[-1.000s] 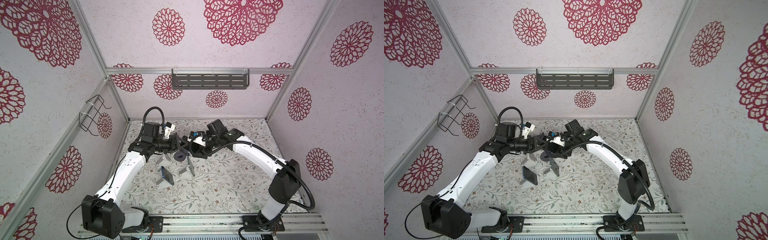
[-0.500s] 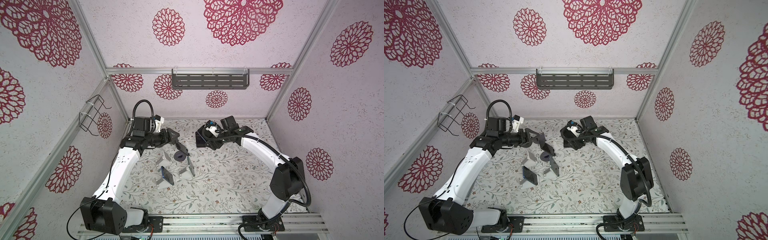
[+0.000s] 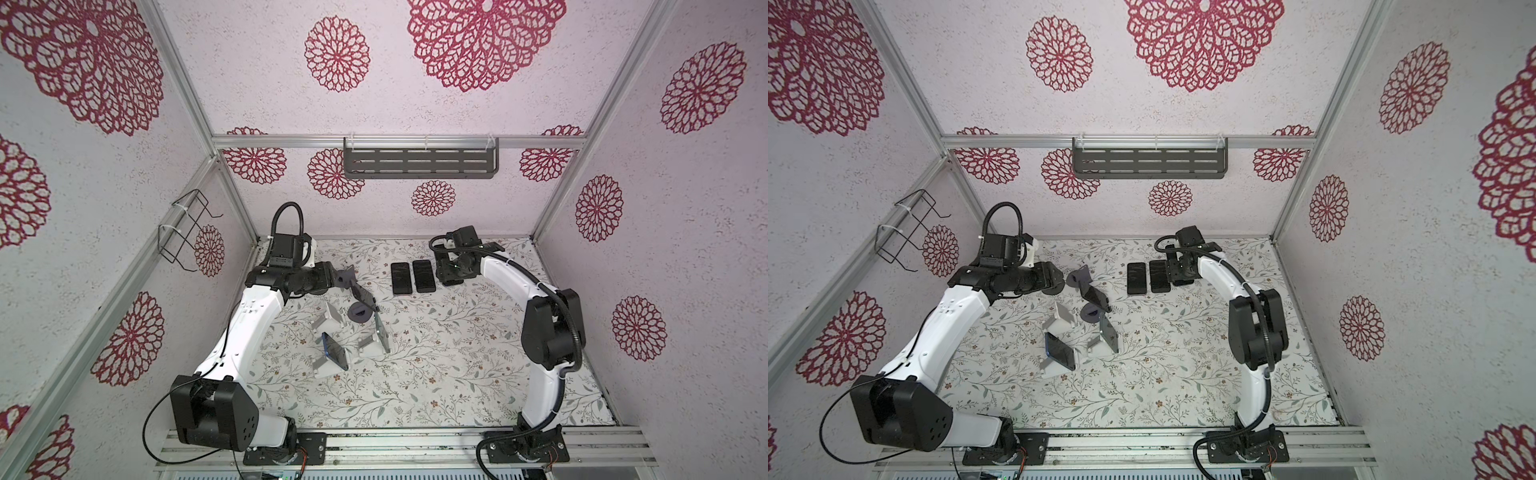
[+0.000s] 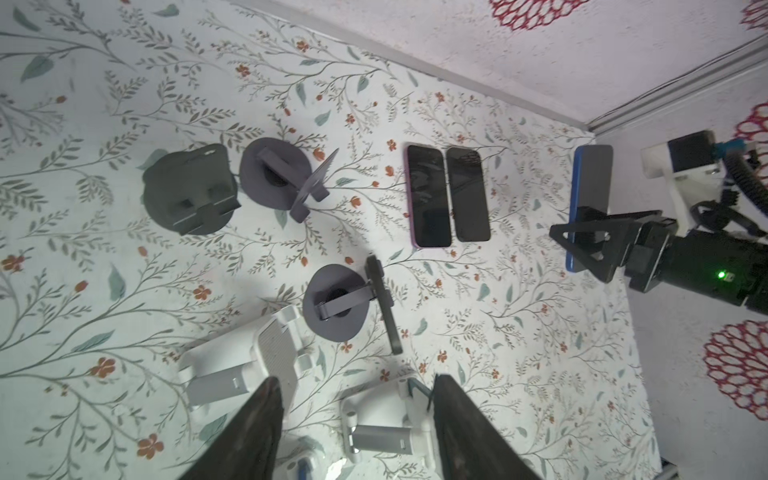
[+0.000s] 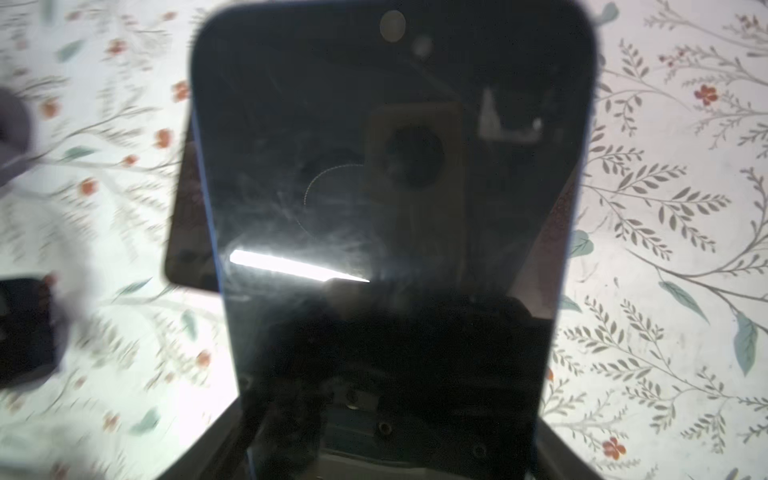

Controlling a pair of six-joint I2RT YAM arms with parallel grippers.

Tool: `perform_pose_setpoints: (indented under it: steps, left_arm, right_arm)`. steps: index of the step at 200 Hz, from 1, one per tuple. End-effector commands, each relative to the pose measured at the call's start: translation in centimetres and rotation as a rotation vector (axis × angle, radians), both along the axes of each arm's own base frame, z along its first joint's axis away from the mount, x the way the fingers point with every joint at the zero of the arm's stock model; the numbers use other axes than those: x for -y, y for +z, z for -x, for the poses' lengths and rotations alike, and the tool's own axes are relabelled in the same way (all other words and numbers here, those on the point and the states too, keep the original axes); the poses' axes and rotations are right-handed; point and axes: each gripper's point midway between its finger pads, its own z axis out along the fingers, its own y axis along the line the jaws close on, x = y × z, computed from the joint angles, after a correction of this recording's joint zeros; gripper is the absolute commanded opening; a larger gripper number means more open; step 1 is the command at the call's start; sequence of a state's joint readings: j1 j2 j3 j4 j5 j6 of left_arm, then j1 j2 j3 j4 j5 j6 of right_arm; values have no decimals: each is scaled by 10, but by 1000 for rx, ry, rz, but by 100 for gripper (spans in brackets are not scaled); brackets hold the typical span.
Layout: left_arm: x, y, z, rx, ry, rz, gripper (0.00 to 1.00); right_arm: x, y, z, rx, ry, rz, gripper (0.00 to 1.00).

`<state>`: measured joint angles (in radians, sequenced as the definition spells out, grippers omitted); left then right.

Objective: Remove the phone from the phone stand
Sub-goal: 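Carry the blue-edged phone beside the black phone with the right gripper while the left withdraws, then lower the blue-edged phone flat next to the black phone with the right gripper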

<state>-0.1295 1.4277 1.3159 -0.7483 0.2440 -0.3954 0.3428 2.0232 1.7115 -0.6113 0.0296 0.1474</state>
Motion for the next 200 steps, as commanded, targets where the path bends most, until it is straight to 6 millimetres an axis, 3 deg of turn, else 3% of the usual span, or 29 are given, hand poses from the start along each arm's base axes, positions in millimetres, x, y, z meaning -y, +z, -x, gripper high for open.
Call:
perform_pose_setpoints:
  steps: [1,38,111,200]
  left_arm:
    - [-13,1,-3,17,29,-49,61]
    - [-28,5,-3,37,69,-69,61]
    - [-24,14,-1,58,51,-27,60]
    - [-26,15,-1,60,52,-9,61]
  right_arm:
    - [5,10,-18,27,-100,16,25]
    - [10,-17,-38,-7,-135,36,25]
    - [35,-42,-66,-33,-114,62,29]
    - [28,-70,-66,-89,-87,37,40]
